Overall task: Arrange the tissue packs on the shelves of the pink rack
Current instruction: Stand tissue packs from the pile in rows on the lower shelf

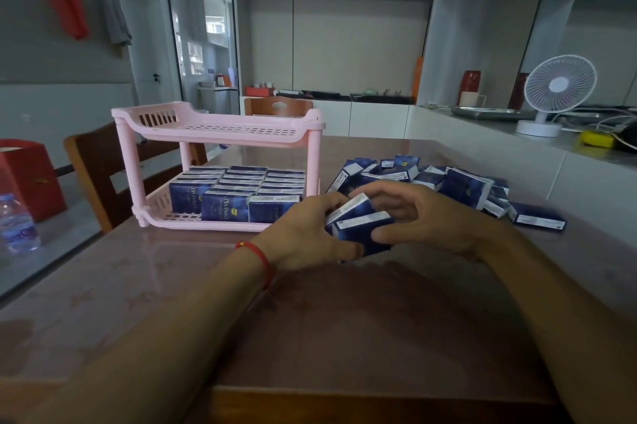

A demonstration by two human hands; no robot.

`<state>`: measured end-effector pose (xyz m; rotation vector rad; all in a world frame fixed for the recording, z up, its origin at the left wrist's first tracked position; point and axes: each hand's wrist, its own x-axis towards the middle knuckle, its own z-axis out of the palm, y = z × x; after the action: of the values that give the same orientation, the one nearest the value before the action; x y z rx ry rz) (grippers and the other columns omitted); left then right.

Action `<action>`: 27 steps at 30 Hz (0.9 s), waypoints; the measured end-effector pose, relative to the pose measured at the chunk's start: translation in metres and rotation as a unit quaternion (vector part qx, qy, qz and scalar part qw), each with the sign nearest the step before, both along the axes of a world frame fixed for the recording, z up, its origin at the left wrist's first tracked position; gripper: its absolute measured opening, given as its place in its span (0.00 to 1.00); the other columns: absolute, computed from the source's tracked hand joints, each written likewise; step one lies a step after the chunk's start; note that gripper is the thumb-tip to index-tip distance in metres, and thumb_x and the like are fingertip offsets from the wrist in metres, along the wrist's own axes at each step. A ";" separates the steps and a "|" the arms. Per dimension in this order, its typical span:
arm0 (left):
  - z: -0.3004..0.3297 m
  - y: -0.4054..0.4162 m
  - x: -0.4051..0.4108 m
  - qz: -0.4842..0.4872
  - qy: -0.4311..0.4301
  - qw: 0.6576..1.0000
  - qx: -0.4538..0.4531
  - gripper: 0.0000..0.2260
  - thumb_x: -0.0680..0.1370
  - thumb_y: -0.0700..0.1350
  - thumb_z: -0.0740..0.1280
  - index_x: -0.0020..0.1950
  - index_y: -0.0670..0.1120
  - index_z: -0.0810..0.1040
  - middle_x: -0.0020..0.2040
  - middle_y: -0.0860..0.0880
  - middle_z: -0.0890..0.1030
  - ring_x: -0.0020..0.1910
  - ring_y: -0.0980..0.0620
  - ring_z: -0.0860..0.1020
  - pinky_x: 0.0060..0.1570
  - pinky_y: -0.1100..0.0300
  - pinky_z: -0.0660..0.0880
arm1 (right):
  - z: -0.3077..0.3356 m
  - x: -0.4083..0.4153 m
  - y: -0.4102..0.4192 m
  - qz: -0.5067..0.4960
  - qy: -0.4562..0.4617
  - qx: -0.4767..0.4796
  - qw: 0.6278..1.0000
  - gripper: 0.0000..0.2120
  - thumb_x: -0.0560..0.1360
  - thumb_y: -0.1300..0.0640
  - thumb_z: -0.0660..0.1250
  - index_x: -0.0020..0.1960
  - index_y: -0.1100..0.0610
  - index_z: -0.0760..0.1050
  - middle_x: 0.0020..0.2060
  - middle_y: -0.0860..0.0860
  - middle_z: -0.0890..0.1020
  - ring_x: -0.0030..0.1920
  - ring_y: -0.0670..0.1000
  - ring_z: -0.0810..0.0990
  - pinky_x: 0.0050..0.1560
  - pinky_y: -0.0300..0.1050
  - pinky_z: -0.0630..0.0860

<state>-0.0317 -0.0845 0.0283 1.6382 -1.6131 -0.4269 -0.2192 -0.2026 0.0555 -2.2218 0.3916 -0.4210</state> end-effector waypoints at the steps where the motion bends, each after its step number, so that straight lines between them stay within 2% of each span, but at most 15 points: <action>1: -0.001 0.000 0.002 0.000 -0.018 1.000 0.003 0.24 0.67 0.47 0.79 0.60 0.53 0.77 0.52 0.54 0.84 0.51 0.54 0.82 0.56 0.53 0.80 | 0.000 0.001 0.000 -0.004 0.009 -0.017 1.000 0.25 0.73 0.60 0.75 0.67 0.47 0.73 0.60 0.42 0.83 0.59 0.43 0.82 0.57 0.41 0.80; 4: -0.002 0.000 0.005 0.000 -0.055 0.998 0.012 0.27 0.65 0.48 0.80 0.60 0.54 0.72 0.55 0.54 0.81 0.53 0.53 0.81 0.57 0.54 0.79 | -0.004 0.003 -0.003 -0.012 0.042 -0.040 0.998 0.22 0.71 0.55 0.77 0.63 0.49 0.75 0.57 0.45 0.84 0.56 0.45 0.83 0.59 0.48 0.81; 6: -0.003 0.002 0.006 -0.010 -0.064 0.998 0.020 0.27 0.66 0.47 0.80 0.59 0.53 0.71 0.55 0.53 0.80 0.53 0.52 0.80 0.56 0.56 0.79 | -0.006 0.003 -0.006 -0.024 0.066 -0.053 0.996 0.22 0.68 0.48 0.78 0.59 0.49 0.76 0.54 0.46 0.84 0.54 0.46 0.84 0.59 0.52 0.81; 9: -0.003 0.003 0.006 -0.027 -0.079 0.996 0.038 0.25 0.67 0.45 0.79 0.59 0.51 0.73 0.55 0.51 0.81 0.53 0.51 0.81 0.56 0.54 0.79 | -0.005 0.003 -0.005 -0.033 0.097 -0.089 0.991 0.25 0.64 0.40 0.77 0.58 0.45 0.76 0.53 0.45 0.83 0.53 0.45 0.83 0.59 0.52 0.80; 11: -0.001 0.006 0.009 -0.030 -0.072 0.996 0.043 0.25 0.67 0.43 0.79 0.60 0.50 0.74 0.55 0.51 0.82 0.53 0.51 0.81 0.56 0.52 0.79 | -0.004 0.005 -0.002 -0.024 0.090 -0.100 0.991 0.24 0.66 0.42 0.77 0.59 0.44 0.76 0.54 0.44 0.83 0.53 0.45 0.82 0.59 0.51 0.80; 14: 0.005 0.021 0.018 -0.019 -0.065 0.997 0.048 0.25 0.66 0.40 0.79 0.59 0.50 0.73 0.52 0.50 0.82 0.49 0.52 0.81 0.50 0.59 0.80 | -0.004 0.013 0.008 -0.020 0.070 -0.119 0.990 0.19 0.70 0.49 0.77 0.59 0.41 0.77 0.52 0.42 0.83 0.52 0.42 0.82 0.57 0.48 0.81; 17: 0.005 0.051 0.032 -0.007 -0.071 0.997 0.031 0.26 0.66 0.41 0.79 0.60 0.50 0.72 0.52 0.52 0.82 0.49 0.53 0.82 0.51 0.57 0.80 | -0.005 0.027 0.031 -0.003 0.066 -0.132 0.989 0.21 0.68 0.43 0.77 0.59 0.39 0.76 0.51 0.40 0.82 0.50 0.41 0.82 0.53 0.45 0.82; 19: 0.004 0.075 0.045 0.012 -0.067 0.997 0.020 0.28 0.65 0.40 0.80 0.61 0.50 0.72 0.51 0.54 0.82 0.48 0.56 0.81 0.50 0.62 0.79 | -0.008 0.042 0.053 -0.001 0.052 -0.147 0.988 0.23 0.66 0.40 0.77 0.59 0.38 0.76 0.48 0.39 0.82 0.47 0.40 0.83 0.49 0.40 0.82; 21: 0.004 0.098 0.060 0.025 -0.067 0.997 0.010 0.30 0.65 0.39 0.80 0.63 0.49 0.72 0.53 0.54 0.81 0.48 0.58 0.80 0.49 0.67 0.78 | -0.009 0.058 0.075 -0.011 0.029 -0.183 0.983 0.20 0.68 0.43 0.77 0.58 0.41 0.78 0.47 0.38 0.83 0.46 0.37 0.82 0.48 0.34 0.79; 23: 0.007 0.120 0.074 0.036 -0.057 0.998 0.001 0.32 0.67 0.41 0.80 0.66 0.51 0.70 0.57 0.52 0.81 0.52 0.57 0.81 0.53 0.62 0.79 | -0.008 0.077 0.094 -0.020 0.001 -0.204 0.979 0.17 0.70 0.46 0.77 0.57 0.44 0.79 0.45 0.38 0.83 0.46 0.36 0.81 0.47 0.32 0.78; 24: 0.010 0.130 0.082 0.042 -0.060 0.997 -0.007 0.33 0.68 0.43 0.79 0.68 0.53 0.69 0.59 0.53 0.79 0.52 0.58 0.81 0.51 0.60 0.80 | -0.006 0.087 0.101 -0.029 -0.013 -0.206 0.978 0.15 0.70 0.47 0.77 0.55 0.45 0.80 0.44 0.39 0.84 0.44 0.36 0.81 0.45 0.31 0.77; 26: 0.015 0.150 0.100 0.067 -0.057 0.996 -0.029 0.33 0.70 0.43 0.78 0.70 0.55 0.65 0.61 0.58 0.74 0.50 0.62 0.78 0.44 0.66 0.79 | 0.003 0.107 0.110 -0.052 -0.041 -0.212 0.975 0.14 0.71 0.49 0.77 0.54 0.47 0.79 0.40 0.39 0.82 0.40 0.35 0.81 0.39 0.27 0.75; 27: 0.015 0.160 0.111 0.098 -0.044 0.993 -0.047 0.32 0.71 0.42 0.77 0.69 0.55 0.65 0.61 0.60 0.72 0.51 0.61 0.77 0.43 0.68 0.77 | 0.008 0.120 0.114 -0.063 -0.049 -0.216 0.973 0.15 0.71 0.49 0.77 0.55 0.47 0.78 0.40 0.38 0.81 0.39 0.34 0.80 0.37 0.25 0.73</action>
<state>0.0791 0.0753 0.0430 1.7442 -1.4931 -0.1783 -0.0995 -0.0884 0.0631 -2.5903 0.4191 -0.7391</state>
